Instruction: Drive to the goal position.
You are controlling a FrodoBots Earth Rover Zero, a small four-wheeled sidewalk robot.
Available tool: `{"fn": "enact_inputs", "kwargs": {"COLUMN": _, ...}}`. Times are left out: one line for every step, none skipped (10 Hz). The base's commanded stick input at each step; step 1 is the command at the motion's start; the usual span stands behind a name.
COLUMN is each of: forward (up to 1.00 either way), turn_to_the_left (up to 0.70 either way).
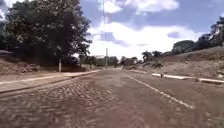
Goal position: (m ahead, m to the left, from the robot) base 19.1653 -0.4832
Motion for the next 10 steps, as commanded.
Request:
{"fn": "enact_inputs", "kwargs": {"forward": 0.70, "turn_to_the_left": 0.00}}
{"fn": "enact_inputs", "kwargs": {"forward": 0.70, "turn_to_the_left": 0.00}}
{"fn": "enact_inputs", "kwargs": {"forward": 0.70, "turn_to_the_left": 0.00}}
{"fn": "enact_inputs", "kwargs": {"forward": 0.70, "turn_to_the_left": 0.00}}
{"fn": "enact_inputs", "kwargs": {"forward": 0.70, "turn_to_the_left": 0.00}}
{"fn": "enact_inputs", "kwargs": {"forward": 0.70, "turn_to_the_left": 0.00}}
{"fn": "enact_inputs", "kwargs": {"forward": 0.70, "turn_to_the_left": 0.00}}
{"fn": "enact_inputs", "kwargs": {"forward": 0.70, "turn_to_the_left": 0.00}}
{"fn": "enact_inputs", "kwargs": {"forward": 0.70, "turn_to_the_left": 0.00}}
{"fn": "enact_inputs", "kwargs": {"forward": 0.70, "turn_to_the_left": 0.00}}
